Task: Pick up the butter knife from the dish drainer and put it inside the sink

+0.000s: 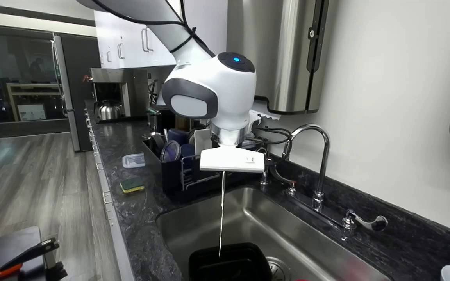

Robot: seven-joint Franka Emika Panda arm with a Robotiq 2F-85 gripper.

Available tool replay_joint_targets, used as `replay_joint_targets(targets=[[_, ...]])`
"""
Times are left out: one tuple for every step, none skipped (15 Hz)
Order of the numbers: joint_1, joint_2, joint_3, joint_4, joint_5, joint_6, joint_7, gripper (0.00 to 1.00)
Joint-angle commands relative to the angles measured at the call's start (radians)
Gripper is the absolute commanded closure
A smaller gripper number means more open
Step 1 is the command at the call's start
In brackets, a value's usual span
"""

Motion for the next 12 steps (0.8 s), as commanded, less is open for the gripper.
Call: replay_joint_targets(targets=[[0.008,0.001,0.018,0.003,0.02,0.057,0.061,0.98],[0.014,0.0,0.021,0.002,0.018,0.078,0.092,0.98],[0.018,-0.001,0.024,0.0,0.015,0.098,0.124,0.98],[0.025,0.0,0.025,-0.002,0.01,0.123,0.17,0.98],[0.03,0.001,0.027,-0.003,0.003,0.146,0.213,0.98],[0.035,0.0,0.027,-0.006,-0.004,0.166,0.259,0.98],[0.039,-0.001,0.027,-0.01,-0.012,0.189,0.3,0.98],[0.042,-0.002,0.026,-0.014,-0.024,0.205,0.344,0.98],[0.044,-0.003,0.026,-0.019,-0.036,0.222,0.383,0.98],[0.066,-0.003,0.006,-0.022,-0.033,0.235,0.408,0.98],[0.071,-0.002,0.0,-0.027,-0.044,0.254,0.446,0.98],[0.076,-0.002,-0.008,-0.032,-0.05,0.272,0.48,0.98]])
